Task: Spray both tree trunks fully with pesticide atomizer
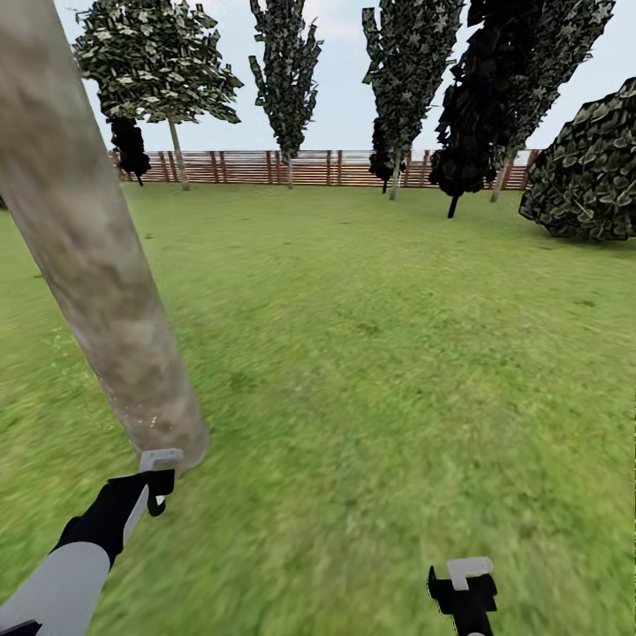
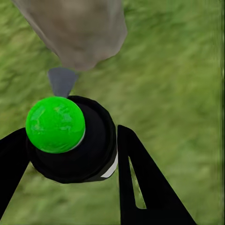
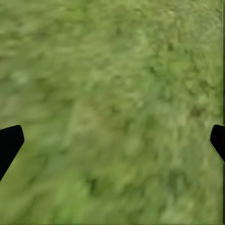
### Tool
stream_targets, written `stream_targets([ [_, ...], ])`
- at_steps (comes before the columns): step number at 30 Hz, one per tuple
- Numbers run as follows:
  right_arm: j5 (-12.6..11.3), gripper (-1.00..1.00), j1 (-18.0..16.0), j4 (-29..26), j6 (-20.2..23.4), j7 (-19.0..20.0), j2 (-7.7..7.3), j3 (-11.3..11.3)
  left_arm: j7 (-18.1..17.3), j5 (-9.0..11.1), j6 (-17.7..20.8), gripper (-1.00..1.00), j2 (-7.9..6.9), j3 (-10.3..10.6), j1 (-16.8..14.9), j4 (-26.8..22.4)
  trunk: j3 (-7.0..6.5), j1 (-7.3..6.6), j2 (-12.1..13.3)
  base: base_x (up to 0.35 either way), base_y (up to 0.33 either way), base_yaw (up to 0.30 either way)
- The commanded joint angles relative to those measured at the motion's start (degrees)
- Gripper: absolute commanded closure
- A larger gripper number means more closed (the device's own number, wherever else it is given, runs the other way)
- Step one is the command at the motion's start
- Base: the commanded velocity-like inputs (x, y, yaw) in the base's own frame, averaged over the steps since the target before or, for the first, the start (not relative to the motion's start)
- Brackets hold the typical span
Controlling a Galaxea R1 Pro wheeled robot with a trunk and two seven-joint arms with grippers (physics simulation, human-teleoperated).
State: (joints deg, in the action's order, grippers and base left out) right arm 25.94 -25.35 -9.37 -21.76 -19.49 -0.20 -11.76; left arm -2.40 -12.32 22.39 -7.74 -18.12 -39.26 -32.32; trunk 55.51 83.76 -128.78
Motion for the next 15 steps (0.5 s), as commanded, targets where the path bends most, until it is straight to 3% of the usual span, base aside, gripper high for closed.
stream_targets([
  [1, 0.6, -1.0, -0.05, 0.08, -0.22, -0.11, 0.02, -0.46, -0.24, -0.52, 0.29, 1.0, 0.05, -0.24, -0.03, -0.11, 0.05, 0.0, -0.02, 0.112, -0.255, 0.019],
  [10, 0.6, -1.0, -0.05, 0.09, -0.22, -0.11, 0.11, -0.46, -0.24, -0.58, 0.29, 1.0, -0.14, -0.24, -0.03, -0.31, 0.05, 0.0, -0.02, 0.094, -0.263, 0.252],
  [15, 0.6, -1.0, -0.05, 0.08, -0.22, -0.11, 0.09, -0.46, -0.24, -0.68, 0.21, 1.0, -0.36, -2.41, -0.03, -0.44, 0.05, 0.0, -0.02, 0.116, -0.26, 0.278],
])
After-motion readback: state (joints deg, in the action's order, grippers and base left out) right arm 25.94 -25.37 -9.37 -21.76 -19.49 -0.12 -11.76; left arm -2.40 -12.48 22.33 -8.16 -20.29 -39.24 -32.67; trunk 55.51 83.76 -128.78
